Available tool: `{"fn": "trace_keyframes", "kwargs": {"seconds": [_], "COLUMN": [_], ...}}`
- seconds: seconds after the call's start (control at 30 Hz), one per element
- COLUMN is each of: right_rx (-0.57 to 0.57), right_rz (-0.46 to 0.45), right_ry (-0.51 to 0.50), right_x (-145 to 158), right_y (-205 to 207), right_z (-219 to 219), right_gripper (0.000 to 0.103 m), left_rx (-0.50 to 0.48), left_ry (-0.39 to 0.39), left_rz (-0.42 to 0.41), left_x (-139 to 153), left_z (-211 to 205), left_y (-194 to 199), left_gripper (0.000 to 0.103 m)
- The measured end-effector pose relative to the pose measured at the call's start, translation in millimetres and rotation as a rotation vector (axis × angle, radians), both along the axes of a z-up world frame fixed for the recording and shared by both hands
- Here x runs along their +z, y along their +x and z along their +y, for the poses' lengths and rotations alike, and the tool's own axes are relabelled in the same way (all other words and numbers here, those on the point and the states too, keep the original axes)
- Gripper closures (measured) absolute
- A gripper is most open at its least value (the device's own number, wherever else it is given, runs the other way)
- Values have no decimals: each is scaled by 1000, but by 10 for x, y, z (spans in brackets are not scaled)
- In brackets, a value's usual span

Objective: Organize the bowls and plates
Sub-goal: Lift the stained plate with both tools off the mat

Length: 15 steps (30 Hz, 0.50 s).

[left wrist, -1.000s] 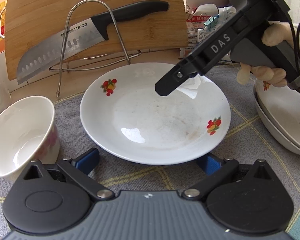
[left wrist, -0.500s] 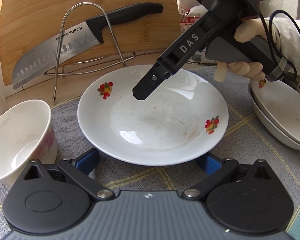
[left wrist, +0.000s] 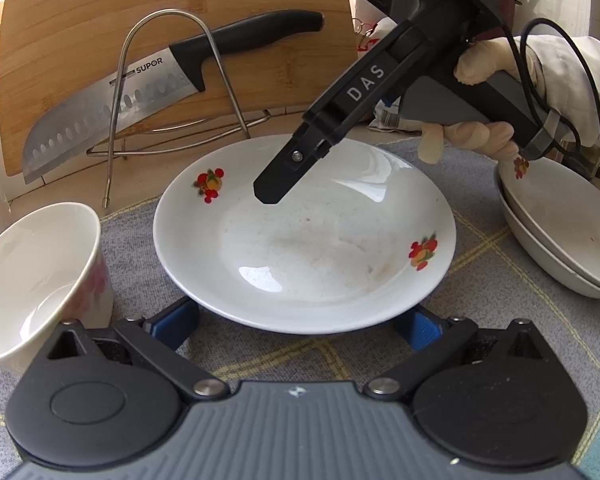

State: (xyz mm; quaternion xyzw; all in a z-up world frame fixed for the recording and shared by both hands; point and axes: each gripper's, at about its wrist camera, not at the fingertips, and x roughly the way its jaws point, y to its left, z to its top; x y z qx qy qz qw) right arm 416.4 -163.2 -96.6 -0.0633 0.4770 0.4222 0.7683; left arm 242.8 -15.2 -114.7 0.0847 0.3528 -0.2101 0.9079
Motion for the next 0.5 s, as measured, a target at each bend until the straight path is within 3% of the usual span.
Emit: {"fn": "trace_keyframes", "kwargs": {"seconds": [0.5], "right_rx": [10], "right_rz": [13], "right_ry": [25], "right_x": [-3], "right_y": [36], "right_z": [-14], "right_gripper": [9], "left_rx": [-15], "left_ry": [-5], "left_rz": [-5], "left_x": [-3], "left_z": [-15], "left_y": [34], "left_gripper": [1]}}
